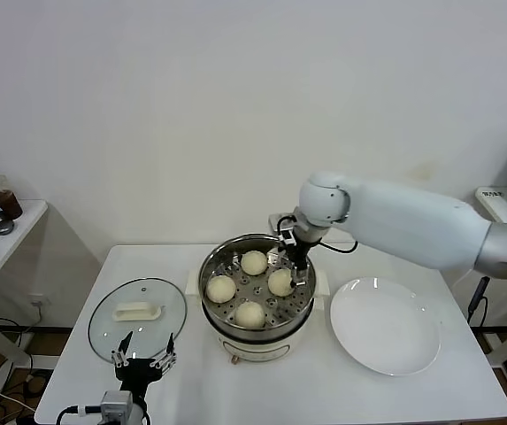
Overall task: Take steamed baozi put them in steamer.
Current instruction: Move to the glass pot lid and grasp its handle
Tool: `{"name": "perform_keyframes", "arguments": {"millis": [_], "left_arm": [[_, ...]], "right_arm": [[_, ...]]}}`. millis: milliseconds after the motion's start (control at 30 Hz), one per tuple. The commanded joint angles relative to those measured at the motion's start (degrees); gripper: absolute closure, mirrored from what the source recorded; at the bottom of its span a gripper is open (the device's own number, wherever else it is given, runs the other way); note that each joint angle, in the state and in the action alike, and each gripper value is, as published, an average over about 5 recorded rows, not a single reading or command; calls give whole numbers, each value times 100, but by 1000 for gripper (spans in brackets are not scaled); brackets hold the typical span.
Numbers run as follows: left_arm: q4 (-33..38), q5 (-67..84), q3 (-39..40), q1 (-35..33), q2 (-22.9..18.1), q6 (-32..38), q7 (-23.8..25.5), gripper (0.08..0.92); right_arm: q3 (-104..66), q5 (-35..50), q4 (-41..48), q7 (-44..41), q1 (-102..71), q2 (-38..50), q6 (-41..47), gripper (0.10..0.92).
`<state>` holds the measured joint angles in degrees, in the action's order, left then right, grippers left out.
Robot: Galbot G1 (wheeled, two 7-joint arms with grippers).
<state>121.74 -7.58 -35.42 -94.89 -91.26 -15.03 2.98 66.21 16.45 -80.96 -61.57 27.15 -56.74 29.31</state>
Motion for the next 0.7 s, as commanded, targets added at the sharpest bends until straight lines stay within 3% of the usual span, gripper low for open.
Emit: {"name": "perform_keyframes", "arguments": {"millis": [33,233,400,533,700], "left_arm": [[8,70,-48,-22,-21,41,-33,177],[14,499,-70,-43,-40,263,-344,177],[17,612,-77,-114,-40,537,-449,177],[25,517,-89,-124,30,849,-430,177],[22,430,-132,-30,247,944,-424,177]], "right_arm": [[-1689,528,-406,383,-430,1106,-103,203],[-3823,1819,-700,2332,-1959,2172,-741,203],[-6784,1952,-961,3677,-4714,2507,-1103,203],[-9443,1793,-1258,4531,-7243,1738,-1298,203],[-11233,1653,-1562,5202,-8954,122,-1718,203]]}}
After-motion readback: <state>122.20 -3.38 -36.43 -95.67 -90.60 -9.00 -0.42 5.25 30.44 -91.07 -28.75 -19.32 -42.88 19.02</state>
